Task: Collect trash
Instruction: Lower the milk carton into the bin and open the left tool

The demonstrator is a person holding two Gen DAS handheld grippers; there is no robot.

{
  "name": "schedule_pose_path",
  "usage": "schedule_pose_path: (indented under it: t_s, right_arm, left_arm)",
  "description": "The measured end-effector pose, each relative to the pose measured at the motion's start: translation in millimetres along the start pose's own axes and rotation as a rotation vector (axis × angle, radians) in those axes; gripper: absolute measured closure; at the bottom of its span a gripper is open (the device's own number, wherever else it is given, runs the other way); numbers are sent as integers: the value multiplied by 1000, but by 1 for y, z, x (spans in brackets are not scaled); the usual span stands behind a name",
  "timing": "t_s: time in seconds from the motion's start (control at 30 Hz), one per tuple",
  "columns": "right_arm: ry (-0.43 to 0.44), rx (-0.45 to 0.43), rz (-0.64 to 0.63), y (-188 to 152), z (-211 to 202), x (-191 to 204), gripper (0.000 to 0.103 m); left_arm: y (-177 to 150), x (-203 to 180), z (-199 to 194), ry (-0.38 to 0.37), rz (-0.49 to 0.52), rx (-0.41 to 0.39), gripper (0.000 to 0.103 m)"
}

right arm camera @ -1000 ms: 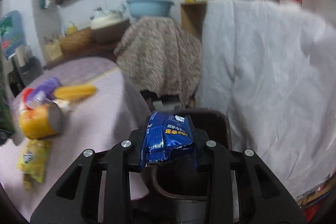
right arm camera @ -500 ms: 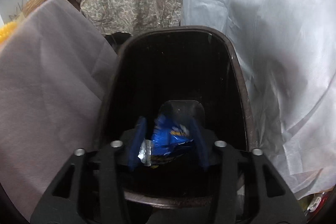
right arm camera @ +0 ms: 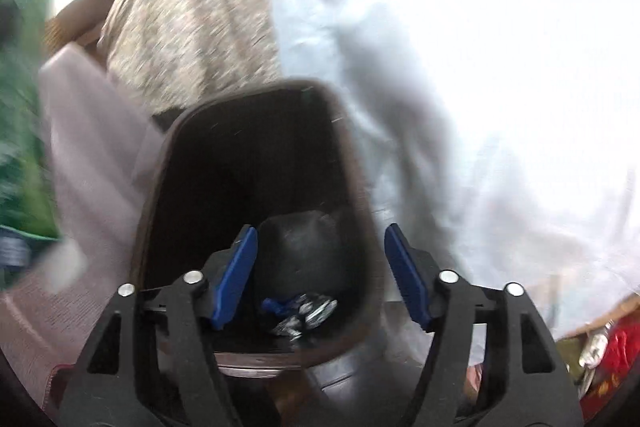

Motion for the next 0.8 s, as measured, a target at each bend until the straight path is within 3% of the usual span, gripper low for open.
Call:
schedule_pose_path:
  t_s: [0.33, 0.6, 0.63, 0.7, 0.8]
  right_arm:
    - [-88, 1, 61, -8, 1, -45, 33]
    - [-96, -24, 81, -8, -6, -58, 33]
    - [-94, -24, 85, -8, -6, -58, 33]
    - [-94, -23, 83, -8, -5, -57, 33]
    - [-93, -28, 85, -10, -10, -56, 33]
  left_arm:
    - [-27, 14, 84, 107, -14, 138, 52]
    - [-47, 21, 113, 136, 21, 216, 51]
    - [-48, 22, 114, 137, 18, 216, 50]
    - [-49, 20, 116, 125, 11, 232, 35]
    - [-48, 13, 114, 116, 15, 252, 30]
Point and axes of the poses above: each gripper's, at about its wrist camera, not at the fingertips, and z roughly the way its jaws point, x to its left, y to its top, the point moved 7 cm from there along z, roughly the way its jaws point, and after that the axes turned 9 degrees about -y, right-handed, at the moved point
